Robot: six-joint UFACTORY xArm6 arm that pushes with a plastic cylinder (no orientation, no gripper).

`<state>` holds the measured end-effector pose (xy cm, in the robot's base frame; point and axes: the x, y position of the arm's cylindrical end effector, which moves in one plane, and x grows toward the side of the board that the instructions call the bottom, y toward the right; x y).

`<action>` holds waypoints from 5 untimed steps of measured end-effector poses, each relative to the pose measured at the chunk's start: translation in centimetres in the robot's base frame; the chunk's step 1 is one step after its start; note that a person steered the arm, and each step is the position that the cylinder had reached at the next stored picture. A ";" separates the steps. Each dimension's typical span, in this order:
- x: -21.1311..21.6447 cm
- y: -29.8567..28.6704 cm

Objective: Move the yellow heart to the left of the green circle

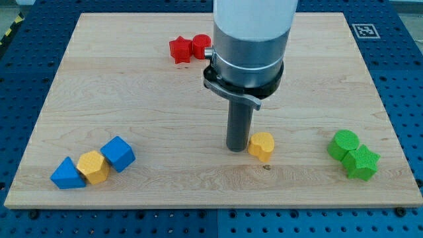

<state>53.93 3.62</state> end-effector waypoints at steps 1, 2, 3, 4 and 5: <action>0.5 2.3; 0.5 4.3; 0.5 6.9; 0.5 10.5; 0.5 13.6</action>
